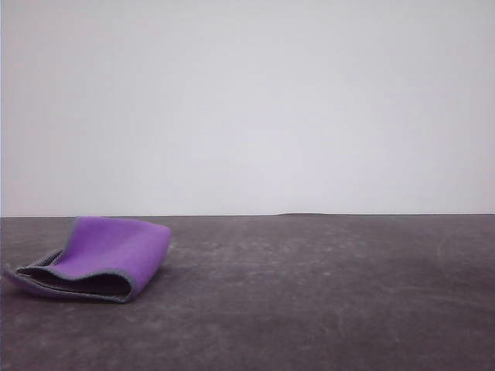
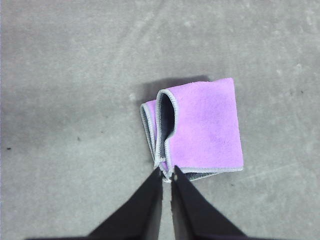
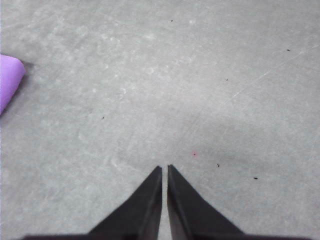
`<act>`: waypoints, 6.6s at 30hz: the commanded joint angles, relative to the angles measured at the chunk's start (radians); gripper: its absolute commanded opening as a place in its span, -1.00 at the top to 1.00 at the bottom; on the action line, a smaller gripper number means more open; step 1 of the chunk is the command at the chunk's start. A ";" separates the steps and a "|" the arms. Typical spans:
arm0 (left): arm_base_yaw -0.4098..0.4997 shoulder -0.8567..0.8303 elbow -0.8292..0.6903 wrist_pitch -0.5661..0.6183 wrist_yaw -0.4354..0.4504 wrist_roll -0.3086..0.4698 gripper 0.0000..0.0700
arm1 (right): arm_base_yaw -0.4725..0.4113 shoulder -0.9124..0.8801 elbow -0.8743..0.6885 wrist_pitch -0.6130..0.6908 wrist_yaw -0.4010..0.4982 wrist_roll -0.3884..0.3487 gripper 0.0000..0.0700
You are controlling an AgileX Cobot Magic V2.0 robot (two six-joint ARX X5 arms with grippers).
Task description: Fold clothes
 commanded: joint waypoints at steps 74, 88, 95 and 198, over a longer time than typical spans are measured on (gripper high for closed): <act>0.003 -1.150 -1.117 0.793 -0.355 -0.187 0.96 | 0.002 0.003 0.003 0.011 -0.002 0.002 0.99; 0.003 -1.150 -1.117 0.793 -0.355 -0.187 0.95 | 0.002 0.003 0.003 0.011 -0.002 0.002 0.99; 0.003 -1.150 -1.117 0.793 -0.355 -0.187 0.96 | 0.002 0.003 0.003 0.022 -0.002 -0.015 0.99; 0.003 -1.150 -1.117 0.794 -0.355 -0.187 0.95 | -0.169 -0.789 -0.921 0.685 0.086 0.028 0.99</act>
